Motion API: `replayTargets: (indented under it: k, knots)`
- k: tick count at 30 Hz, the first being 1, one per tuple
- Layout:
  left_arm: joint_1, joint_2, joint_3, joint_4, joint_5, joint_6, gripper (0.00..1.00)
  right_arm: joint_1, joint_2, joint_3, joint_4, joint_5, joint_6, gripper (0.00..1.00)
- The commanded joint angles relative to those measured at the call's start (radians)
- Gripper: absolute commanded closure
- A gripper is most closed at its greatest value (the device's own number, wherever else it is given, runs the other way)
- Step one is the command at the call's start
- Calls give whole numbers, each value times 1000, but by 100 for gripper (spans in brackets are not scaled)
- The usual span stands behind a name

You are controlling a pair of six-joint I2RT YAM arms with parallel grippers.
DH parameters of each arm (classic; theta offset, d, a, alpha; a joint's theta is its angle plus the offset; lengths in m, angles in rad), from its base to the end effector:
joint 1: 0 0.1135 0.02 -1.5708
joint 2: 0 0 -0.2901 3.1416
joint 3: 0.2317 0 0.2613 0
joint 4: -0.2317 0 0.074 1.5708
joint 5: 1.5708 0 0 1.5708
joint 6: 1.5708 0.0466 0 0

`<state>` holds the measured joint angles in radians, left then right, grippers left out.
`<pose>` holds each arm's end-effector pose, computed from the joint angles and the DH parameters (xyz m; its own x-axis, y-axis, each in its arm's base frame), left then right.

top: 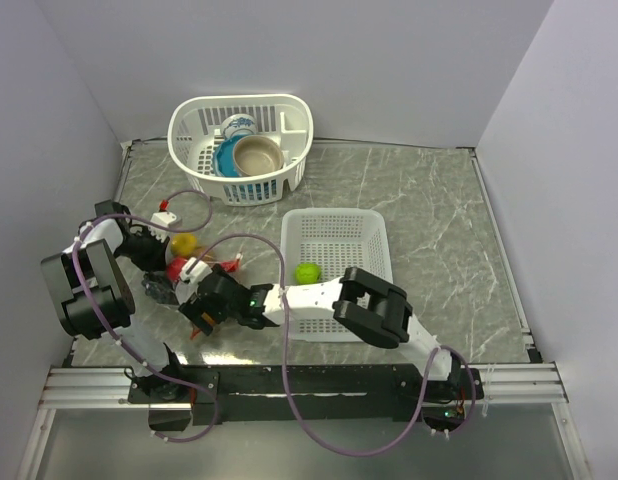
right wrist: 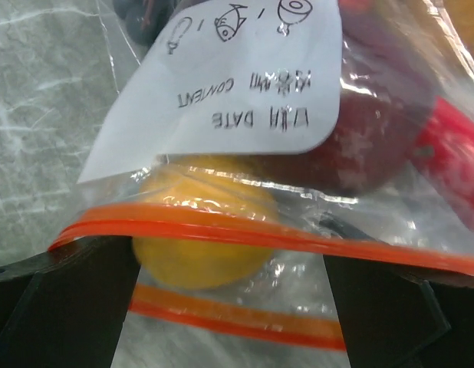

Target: Open the zip-top bag and remove the fake food

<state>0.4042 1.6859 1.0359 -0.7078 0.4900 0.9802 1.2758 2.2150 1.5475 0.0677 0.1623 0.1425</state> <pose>0.2996 0.1043 0.1830 -0.7127 0.4923 -0.4998 0.6041 0.7928 -0.0806 0.1613 0.5051 0.1674 -0.2910 -0.4757 -0.8300 -0.8730 0.4870 0.0269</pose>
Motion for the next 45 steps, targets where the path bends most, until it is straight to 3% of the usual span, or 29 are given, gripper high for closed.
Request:
replayTargets:
  k: [1, 6, 9, 10, 13, 23, 26, 28, 30, 32, 33, 34, 36, 39, 42, 45]
  knots:
    - [-4, -3, 36, -38, 9, -6, 99, 2, 40, 91, -19, -12, 35, 0]
    - [-5, -20, 32, -45, 5, 5, 99, -15, 15, 31, 49, -18, 51, 5]
    - [-4, -19, 30, -45, 4, 5, 99, -16, -27, -36, 98, -18, 42, 24]
    - [-5, -15, 30, -45, 2, 2, 99, -16, -53, -50, 107, -14, 40, 36]
    - [-4, -8, 23, -35, -4, -2, 99, -16, -115, -102, 130, 14, 23, 53]
    - [30, 35, 72, -38, -5, -21, 99, -45, -507, -421, 133, 218, 8, 54]
    - [30, 26, 73, -30, -4, -29, 99, -90, -632, -510, 101, 263, 66, 70]
    - [25, 12, 63, -25, -5, -35, 99, -173, -707, -561, 71, 241, 142, 86]
    - [16, 3, 44, -12, -14, -38, 99, -249, -762, -618, 28, 262, 196, 90]
    - [10, -6, 35, -10, -18, -41, 99, -288, -791, -667, 26, 264, 201, 71]
    - [7, -8, 26, -7, -16, -43, 99, -312, -810, -705, 32, 269, 206, 47]
    - [4, -12, 23, -7, -16, -49, 99, -326, -808, -713, 27, 267, 215, 36]
    - [-8, -15, 15, -4, -13, -54, 99, -337, -781, -686, -38, 322, 238, 0]
    - [-21, -23, 10, 2, -14, -64, 99, -310, -756, -627, -91, 440, 210, 0]
    - [-33, -31, 18, -4, -16, -74, 99, -198, -790, -609, 12, 642, 103, 0]
    - [-33, -40, 27, -13, -16, -75, 99, -208, -749, -560, 3, 547, 232, 2]
